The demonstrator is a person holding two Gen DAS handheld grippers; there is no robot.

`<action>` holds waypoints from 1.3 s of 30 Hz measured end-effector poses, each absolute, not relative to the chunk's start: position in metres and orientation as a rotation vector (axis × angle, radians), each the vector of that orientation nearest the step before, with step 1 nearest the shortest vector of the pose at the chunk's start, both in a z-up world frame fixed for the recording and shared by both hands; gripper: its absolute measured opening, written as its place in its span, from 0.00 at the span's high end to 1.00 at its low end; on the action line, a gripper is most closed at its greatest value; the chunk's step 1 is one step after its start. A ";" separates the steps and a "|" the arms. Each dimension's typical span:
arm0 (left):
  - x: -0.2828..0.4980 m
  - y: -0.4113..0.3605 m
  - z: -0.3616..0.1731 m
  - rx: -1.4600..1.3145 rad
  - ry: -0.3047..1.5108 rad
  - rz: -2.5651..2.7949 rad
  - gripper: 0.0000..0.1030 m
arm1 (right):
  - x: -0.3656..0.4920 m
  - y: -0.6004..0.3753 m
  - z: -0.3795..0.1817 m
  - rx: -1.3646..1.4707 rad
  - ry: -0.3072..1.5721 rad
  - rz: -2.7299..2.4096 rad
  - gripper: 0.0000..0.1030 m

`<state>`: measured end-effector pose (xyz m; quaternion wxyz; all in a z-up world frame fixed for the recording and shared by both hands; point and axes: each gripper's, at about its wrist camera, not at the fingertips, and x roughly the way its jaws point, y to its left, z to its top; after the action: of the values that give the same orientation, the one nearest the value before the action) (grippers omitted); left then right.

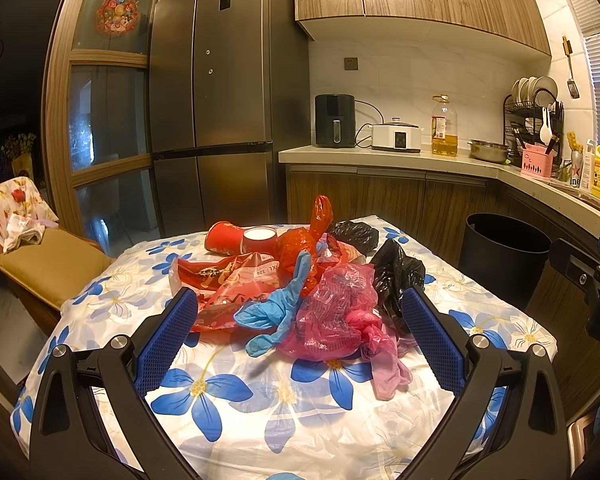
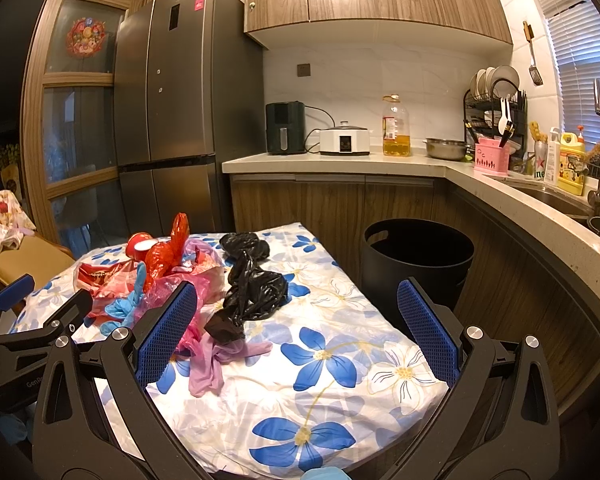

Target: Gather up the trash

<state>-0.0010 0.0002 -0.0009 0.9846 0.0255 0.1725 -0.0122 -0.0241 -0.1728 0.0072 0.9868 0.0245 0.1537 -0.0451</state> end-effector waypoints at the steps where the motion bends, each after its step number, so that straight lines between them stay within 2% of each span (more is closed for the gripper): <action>1: -0.001 0.000 -0.001 0.050 0.347 -0.025 0.05 | -0.024 -0.173 0.007 0.049 0.309 -0.091 0.04; 31: 0.008 0.004 -0.013 0.024 0.359 -0.038 0.05 | -0.012 -0.172 -0.005 0.037 0.311 -0.080 0.04; 32: 0.009 0.005 -0.015 0.021 0.362 -0.042 0.05 | -0.009 -0.172 -0.007 0.039 0.316 -0.076 0.05; 35: 0.015 0.003 -0.026 0.017 0.373 -0.065 0.10 | 0.002 -0.172 -0.018 0.038 0.342 -0.070 0.20; 39: 0.023 0.006 -0.038 -0.003 0.385 -0.094 0.11 | 0.016 -0.172 -0.032 0.039 0.371 -0.053 0.29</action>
<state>0.0232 0.0057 -0.0377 0.9805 -0.0017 0.1910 -0.0469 0.0162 -0.1719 -0.0323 0.9823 0.0195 0.1846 -0.0264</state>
